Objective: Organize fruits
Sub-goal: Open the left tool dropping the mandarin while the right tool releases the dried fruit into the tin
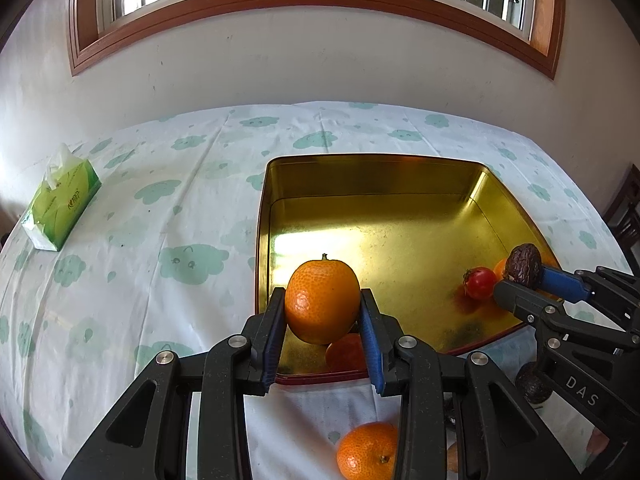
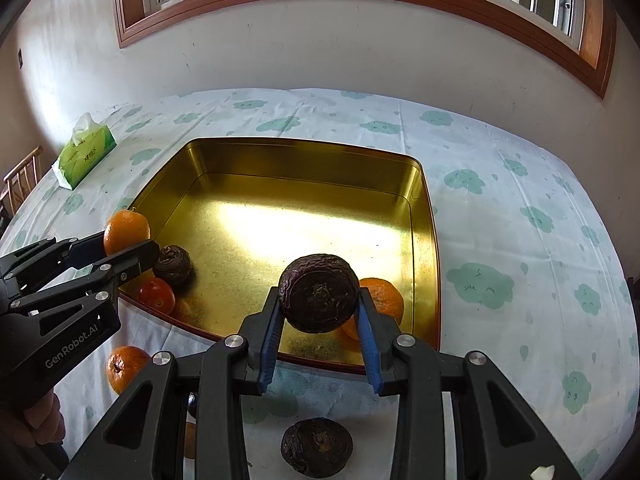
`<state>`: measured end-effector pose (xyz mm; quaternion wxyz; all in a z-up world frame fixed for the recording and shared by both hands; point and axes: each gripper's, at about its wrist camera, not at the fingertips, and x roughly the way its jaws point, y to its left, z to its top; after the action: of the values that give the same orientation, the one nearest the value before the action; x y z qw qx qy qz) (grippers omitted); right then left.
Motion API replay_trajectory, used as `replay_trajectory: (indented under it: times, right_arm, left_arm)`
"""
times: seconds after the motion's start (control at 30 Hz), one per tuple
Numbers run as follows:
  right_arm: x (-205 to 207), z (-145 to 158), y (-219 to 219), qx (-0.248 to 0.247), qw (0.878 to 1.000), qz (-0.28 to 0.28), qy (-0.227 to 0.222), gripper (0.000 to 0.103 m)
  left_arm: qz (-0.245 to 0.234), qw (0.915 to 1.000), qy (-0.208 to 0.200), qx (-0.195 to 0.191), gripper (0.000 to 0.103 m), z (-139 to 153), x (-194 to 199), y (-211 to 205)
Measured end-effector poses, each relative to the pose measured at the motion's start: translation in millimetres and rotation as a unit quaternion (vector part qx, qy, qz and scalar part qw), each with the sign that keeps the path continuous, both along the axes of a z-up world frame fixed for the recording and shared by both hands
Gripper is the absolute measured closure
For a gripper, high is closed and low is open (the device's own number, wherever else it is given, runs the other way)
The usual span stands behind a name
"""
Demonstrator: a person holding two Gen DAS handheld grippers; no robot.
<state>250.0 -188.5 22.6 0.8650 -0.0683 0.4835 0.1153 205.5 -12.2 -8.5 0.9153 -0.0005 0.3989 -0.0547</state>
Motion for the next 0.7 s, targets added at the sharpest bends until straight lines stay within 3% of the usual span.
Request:
replay_trajectory:
  times: [0.2,0.7]
  right_arm:
    - [1.9,-3.0,-0.9,0.004,1.000,-0.007,0.002,0.070]
    - [1.7,-3.8,-4.1,0.016,1.000,-0.017,0.006,0.068]
  left_arm:
    - [-0.004,0.9998,-0.004,0.017,0.067,-2.4,0.5,-3.8]
    - [-0.002,0.9999,0.013,0.003,0.067,-6.7,4.9,-4.6]
